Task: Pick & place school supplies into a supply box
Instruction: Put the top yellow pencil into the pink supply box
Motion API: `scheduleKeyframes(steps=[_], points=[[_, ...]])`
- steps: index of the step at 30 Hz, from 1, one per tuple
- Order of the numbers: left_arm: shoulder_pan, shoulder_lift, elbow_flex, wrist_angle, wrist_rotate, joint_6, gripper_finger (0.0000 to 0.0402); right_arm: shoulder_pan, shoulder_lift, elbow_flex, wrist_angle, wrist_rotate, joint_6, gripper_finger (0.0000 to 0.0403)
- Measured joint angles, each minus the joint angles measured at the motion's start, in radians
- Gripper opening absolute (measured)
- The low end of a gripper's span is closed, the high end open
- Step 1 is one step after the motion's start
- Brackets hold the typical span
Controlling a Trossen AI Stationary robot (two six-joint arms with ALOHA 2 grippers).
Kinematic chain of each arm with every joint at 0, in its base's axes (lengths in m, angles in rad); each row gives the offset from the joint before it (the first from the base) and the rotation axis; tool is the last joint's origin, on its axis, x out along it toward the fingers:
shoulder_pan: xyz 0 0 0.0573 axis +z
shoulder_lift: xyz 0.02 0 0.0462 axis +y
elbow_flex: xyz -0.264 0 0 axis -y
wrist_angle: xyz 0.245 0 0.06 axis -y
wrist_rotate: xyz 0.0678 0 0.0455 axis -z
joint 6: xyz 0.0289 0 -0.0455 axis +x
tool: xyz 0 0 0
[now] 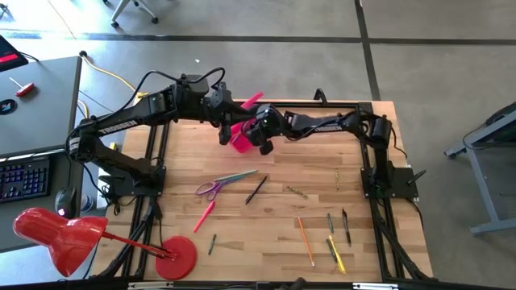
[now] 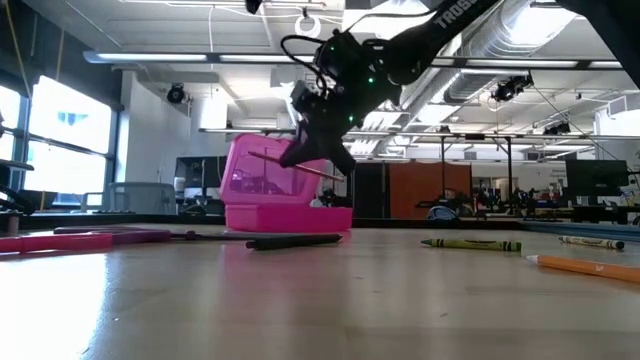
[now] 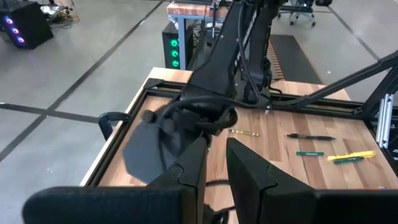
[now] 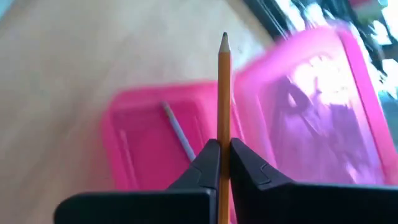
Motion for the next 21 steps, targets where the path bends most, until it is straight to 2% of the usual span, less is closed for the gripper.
scheduleKeyframes(steps=[9, 11, 15, 21], points=[[0.000, 0.000, 0.000, 0.007, 0.000, -0.002, 0.0092, -0.081, 0.086, -0.012, 0.044, -0.112, 0.016, 0.0001], [0.000, 0.000, 0.000, 0.007, 0.000, -0.003, 0.0092, -0.090, 0.123, -0.012, 0.071, -0.073, -0.002, 0.0001], [0.000, 0.000, 0.000, 0.007, 0.001, -0.013, 0.0092, -0.090, 0.133, -0.011, 0.075, 0.089, -0.028, 0.0005], [0.000, 0.000, 0.000, 0.006, 0.000, -0.013, 0.0092, -0.090, 0.134, -0.010, 0.082, 0.083, -0.074, 0.0032]])
